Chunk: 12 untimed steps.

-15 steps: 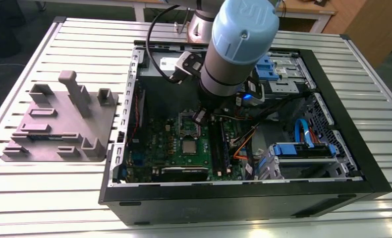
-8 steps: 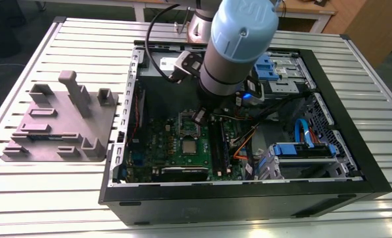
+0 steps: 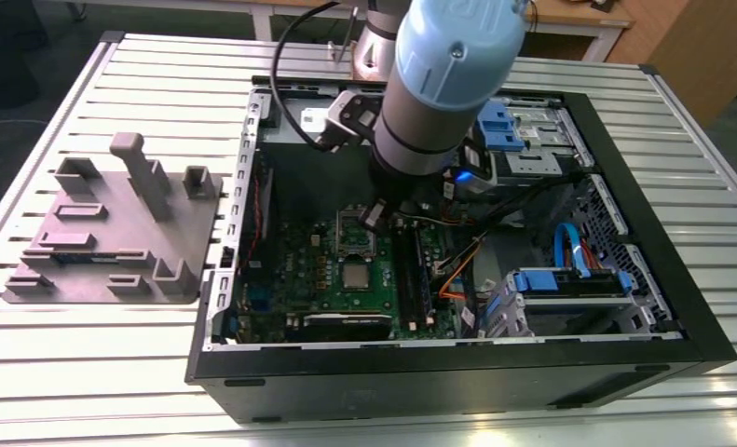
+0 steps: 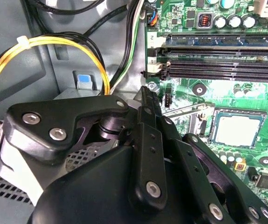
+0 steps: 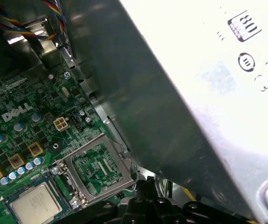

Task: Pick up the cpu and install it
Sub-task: 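Close the cpu cover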

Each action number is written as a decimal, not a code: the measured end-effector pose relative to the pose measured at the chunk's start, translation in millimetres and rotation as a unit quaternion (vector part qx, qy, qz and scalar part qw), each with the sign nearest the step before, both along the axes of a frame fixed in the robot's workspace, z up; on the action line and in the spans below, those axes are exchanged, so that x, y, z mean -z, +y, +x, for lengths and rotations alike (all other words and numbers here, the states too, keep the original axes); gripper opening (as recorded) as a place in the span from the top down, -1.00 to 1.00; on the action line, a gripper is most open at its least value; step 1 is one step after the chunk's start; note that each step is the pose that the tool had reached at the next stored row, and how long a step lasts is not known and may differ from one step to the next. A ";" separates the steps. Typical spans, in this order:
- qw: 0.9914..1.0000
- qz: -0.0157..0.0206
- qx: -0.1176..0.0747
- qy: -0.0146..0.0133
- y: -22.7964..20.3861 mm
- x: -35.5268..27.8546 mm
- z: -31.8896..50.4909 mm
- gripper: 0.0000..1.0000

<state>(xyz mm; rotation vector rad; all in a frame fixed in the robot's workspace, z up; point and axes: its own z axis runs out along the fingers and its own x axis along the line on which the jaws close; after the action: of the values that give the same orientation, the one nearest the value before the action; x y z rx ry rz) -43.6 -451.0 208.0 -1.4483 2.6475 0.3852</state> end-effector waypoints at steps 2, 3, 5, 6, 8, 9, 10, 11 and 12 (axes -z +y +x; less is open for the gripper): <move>1.000 0.000 -0.001 0.000 0.0 -1.9 -0.2 0.79; 1.000 0.000 -0.001 0.000 0.0 -2.8 -0.3 0.79; 1.000 -0.001 -0.001 0.000 0.0 -4.3 -0.5 0.79; 1.000 -0.001 -0.002 0.000 0.0 -5.1 -0.6 0.79; 1.000 -0.002 -0.002 0.000 0.0 -6.7 -0.9 0.79; 1.000 -0.003 -0.002 0.000 0.0 -7.5 -1.0 0.79; 1.000 -0.003 -0.003 0.000 0.0 -8.2 -1.1 0.79; 1.000 -0.003 -0.003 0.000 0.1 -8.8 -1.2 0.79; 1.000 -0.004 -0.003 0.000 0.0 -9.5 -1.3 0.79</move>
<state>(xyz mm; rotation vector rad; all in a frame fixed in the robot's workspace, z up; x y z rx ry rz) -45.0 -451.0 217.5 -1.4592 2.6482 0.3757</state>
